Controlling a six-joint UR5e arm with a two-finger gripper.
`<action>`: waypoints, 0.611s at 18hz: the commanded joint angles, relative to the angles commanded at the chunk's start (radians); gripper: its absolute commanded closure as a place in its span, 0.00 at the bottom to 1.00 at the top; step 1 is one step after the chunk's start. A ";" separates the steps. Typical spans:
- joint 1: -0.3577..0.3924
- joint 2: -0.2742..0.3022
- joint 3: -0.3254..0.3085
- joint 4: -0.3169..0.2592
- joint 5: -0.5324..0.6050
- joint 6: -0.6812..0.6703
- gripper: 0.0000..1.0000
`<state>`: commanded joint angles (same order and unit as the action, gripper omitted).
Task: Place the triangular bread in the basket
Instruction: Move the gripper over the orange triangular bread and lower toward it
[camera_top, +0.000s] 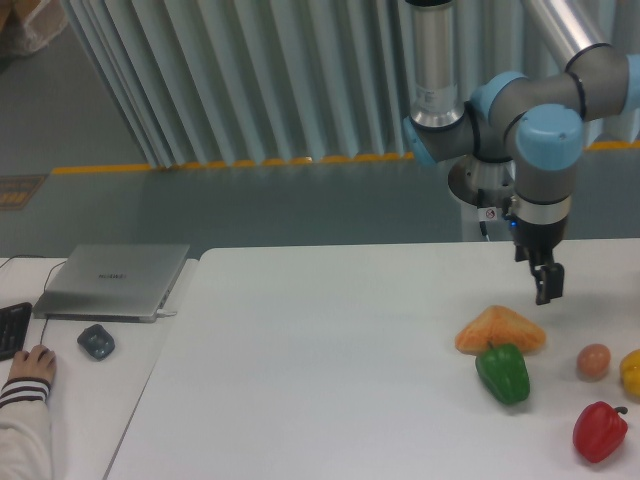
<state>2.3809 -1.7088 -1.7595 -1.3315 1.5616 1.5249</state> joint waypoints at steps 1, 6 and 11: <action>-0.008 -0.005 0.000 0.002 0.000 -0.018 0.00; -0.020 -0.041 0.000 0.002 0.041 -0.032 0.00; -0.028 -0.089 0.003 0.009 0.074 -0.072 0.00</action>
<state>2.3532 -1.7977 -1.7564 -1.3223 1.6352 1.4527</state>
